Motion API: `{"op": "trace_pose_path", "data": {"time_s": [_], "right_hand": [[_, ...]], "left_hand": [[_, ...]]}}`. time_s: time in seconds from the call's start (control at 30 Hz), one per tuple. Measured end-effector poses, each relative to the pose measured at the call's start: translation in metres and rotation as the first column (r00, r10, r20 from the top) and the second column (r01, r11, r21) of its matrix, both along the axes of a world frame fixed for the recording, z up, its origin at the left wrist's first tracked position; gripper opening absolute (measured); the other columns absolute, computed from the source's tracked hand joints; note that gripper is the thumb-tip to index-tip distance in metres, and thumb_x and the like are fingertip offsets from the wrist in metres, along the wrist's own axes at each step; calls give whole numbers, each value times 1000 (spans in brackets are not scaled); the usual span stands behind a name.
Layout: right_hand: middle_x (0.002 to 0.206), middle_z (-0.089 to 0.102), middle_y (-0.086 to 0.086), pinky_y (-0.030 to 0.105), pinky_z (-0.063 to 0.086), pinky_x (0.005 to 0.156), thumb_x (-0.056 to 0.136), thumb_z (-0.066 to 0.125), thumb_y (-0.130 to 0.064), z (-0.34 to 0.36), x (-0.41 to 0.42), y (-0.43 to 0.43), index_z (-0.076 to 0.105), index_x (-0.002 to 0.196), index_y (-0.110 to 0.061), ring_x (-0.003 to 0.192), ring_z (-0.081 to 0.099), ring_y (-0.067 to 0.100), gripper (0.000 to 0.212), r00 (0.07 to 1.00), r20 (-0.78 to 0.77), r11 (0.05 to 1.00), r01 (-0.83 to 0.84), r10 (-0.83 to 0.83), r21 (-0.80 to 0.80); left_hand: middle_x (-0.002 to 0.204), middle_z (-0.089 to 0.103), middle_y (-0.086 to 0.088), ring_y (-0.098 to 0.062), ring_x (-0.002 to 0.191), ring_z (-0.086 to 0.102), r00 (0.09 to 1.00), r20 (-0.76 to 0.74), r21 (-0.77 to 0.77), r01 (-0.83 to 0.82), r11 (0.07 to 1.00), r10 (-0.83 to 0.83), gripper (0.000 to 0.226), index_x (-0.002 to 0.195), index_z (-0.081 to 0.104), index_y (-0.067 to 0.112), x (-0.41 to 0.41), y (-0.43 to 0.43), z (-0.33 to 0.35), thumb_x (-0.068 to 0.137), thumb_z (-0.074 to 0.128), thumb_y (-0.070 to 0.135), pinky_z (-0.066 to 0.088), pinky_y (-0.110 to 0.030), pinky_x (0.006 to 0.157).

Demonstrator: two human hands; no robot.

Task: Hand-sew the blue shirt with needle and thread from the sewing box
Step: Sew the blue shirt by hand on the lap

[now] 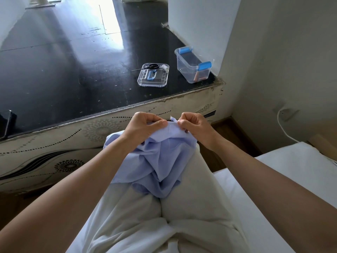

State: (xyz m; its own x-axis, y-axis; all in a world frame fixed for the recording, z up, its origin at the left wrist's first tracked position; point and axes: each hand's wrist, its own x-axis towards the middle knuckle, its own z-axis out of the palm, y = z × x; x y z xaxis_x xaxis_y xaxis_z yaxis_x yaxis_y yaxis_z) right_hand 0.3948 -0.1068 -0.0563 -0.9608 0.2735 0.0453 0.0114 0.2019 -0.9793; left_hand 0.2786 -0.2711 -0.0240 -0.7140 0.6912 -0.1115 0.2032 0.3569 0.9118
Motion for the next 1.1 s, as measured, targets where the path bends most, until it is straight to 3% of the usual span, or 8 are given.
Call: {"op": "trace_pose_path", "data": {"time_s": [0.53, 0.63, 0.73, 0.87, 1.03, 1.1], "right_hand": [[74, 58, 6, 23, 51, 63, 91, 54, -27, -6, 0, 2, 57, 75, -13, 69, 58, 13, 21, 998, -41, 998, 55, -55, 23], [75, 57, 12, 26, 50, 63, 96, 55, -18, -7, -1, 3, 58, 78, -3, 69, 56, 13, 23, 997, -41, 996, 72, -70, 50], [79, 58, 22, 28, 50, 63, 91, 54, -28, -9, -2, 1, 57, 82, 7, 71, 56, 23, 37, 993, -61, 990, 103, -98, 94], [79, 58, 19, 29, 50, 66, 93, 55, -23, -10, -1, 0, 58, 81, 6, 73, 55, 25, 32, 988, -100, 975, 135, -119, 179], [81, 56, 22, 36, 47, 69, 92, 55, -25, -12, 3, 2, 60, 83, 6, 76, 53, 35, 33, 994, -62, 992, 94, -89, 81], [80, 55, 21, 38, 45, 70, 96, 56, -19, -11, 5, 3, 60, 82, 3, 75, 51, 30, 27, 998, -32, 998, 60, -59, 24]], "left_hand": [[77, 71, -10, -12, 69, 56, 999, 34, -14, -38, 999, 39, 14, 81, 77, 12, 0, -1, -1, 89, 70, 23, 48, -30, 66], [76, 71, -7, -10, 68, 57, 998, 39, -9, -49, 999, 50, 13, 80, 77, 14, 0, -1, -1, 88, 71, 23, 49, -26, 64], [71, 70, -2, -6, 63, 56, 998, 39, -8, -53, 999, 54, 14, 76, 76, 19, 0, -1, -1, 88, 71, 24, 48, -21, 60], [68, 70, 3, -6, 63, 58, 997, 56, -19, -43, 999, 44, 14, 77, 76, 19, 1, -1, -2, 88, 71, 25, 48, -20, 59], [75, 72, -1, -9, 70, 60, 991, 128, -25, -38, 999, 41, 9, 80, 78, 19, 0, -2, -2, 86, 72, 21, 50, -23, 66], [83, 74, -5, -11, 74, 62, 987, 161, -29, -23, 999, 27, 6, 86, 78, 16, -2, -3, -2, 85, 73, 19, 52, -26, 71]]}}
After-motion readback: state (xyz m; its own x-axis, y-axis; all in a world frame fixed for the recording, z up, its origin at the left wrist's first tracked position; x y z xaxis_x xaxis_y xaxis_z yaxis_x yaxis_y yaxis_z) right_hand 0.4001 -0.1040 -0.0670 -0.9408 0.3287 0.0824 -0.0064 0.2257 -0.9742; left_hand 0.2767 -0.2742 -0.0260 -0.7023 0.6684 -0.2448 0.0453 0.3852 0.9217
